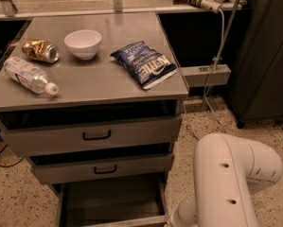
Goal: Close bottom drawer
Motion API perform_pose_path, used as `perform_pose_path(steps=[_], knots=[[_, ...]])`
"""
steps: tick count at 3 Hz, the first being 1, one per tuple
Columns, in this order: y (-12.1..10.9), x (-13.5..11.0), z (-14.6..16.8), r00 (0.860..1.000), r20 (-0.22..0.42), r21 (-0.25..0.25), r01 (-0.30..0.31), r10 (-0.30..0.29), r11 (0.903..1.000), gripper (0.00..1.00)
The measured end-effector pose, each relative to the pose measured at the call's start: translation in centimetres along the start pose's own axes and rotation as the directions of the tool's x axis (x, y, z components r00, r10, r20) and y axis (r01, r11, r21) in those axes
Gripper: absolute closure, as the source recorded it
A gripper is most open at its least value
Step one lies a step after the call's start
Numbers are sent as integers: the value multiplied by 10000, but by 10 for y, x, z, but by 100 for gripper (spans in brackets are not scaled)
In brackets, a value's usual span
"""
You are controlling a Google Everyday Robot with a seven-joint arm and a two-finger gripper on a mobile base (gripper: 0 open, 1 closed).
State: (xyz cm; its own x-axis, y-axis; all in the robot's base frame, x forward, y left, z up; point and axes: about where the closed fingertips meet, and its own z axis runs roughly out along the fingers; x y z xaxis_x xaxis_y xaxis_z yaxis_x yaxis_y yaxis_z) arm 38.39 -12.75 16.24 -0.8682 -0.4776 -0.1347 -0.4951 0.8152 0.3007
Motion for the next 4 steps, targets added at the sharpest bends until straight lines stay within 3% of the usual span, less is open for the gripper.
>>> perform_pose_path(steps=[4], knots=[[-20,-62,-5,9978,651,380,127,-151,9992,100]])
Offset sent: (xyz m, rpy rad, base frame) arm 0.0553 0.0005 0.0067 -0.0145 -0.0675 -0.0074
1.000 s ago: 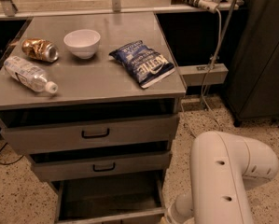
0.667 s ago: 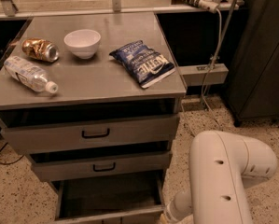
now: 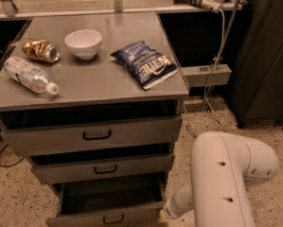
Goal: Close bottom drawer
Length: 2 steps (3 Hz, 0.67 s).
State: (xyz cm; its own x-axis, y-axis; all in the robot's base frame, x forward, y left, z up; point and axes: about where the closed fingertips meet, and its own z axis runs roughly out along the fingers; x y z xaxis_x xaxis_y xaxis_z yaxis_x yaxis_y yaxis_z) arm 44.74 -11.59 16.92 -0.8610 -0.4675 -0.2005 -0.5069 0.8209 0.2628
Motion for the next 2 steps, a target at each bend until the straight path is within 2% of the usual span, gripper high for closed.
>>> perform_pose_path(steps=[2], knots=[[1,-29,2,9994,302,61,150,-152,9999,100]])
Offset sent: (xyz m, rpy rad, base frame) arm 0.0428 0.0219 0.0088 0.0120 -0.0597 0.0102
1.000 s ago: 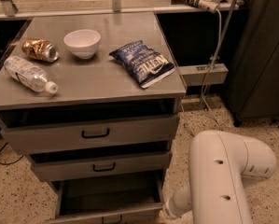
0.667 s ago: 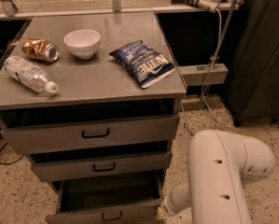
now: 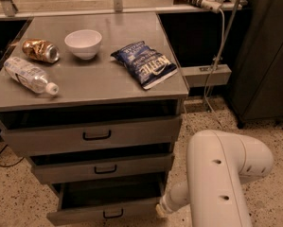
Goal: Close bottom drawer
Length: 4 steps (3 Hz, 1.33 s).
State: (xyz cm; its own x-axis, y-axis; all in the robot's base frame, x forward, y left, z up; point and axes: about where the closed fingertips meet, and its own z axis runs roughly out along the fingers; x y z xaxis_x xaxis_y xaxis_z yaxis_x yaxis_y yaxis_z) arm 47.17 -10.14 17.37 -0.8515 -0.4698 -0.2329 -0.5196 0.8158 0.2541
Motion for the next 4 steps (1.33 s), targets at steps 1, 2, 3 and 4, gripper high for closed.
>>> perform_pose_path(steps=[1,2,3,4], knots=[[2,-18,5,9996,191,6,198,-198,9998,100],[2,-34,10,9986,344,30,392,-393,9992,100],[2,-54,12,9963,519,221,674,-685,9975,100],[0,-76,9,9925,673,553,985,-1022,9936,100]])
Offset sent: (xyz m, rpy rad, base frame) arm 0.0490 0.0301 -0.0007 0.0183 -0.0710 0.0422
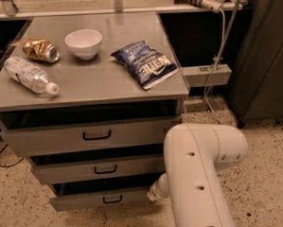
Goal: Close bottom drawer
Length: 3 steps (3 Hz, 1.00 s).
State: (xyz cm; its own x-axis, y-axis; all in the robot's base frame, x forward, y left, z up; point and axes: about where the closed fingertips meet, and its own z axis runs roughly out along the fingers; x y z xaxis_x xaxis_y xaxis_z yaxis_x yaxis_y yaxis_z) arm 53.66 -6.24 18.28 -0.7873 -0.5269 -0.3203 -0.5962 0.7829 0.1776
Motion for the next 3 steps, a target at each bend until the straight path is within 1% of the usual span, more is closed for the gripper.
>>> perform_pose_path(steps=[1,3], knots=[[-4,-17,2,9996,95,385,279,-282,9989,100],[-7,-44,15,9972,59,1027,742,-752,9919,100]])
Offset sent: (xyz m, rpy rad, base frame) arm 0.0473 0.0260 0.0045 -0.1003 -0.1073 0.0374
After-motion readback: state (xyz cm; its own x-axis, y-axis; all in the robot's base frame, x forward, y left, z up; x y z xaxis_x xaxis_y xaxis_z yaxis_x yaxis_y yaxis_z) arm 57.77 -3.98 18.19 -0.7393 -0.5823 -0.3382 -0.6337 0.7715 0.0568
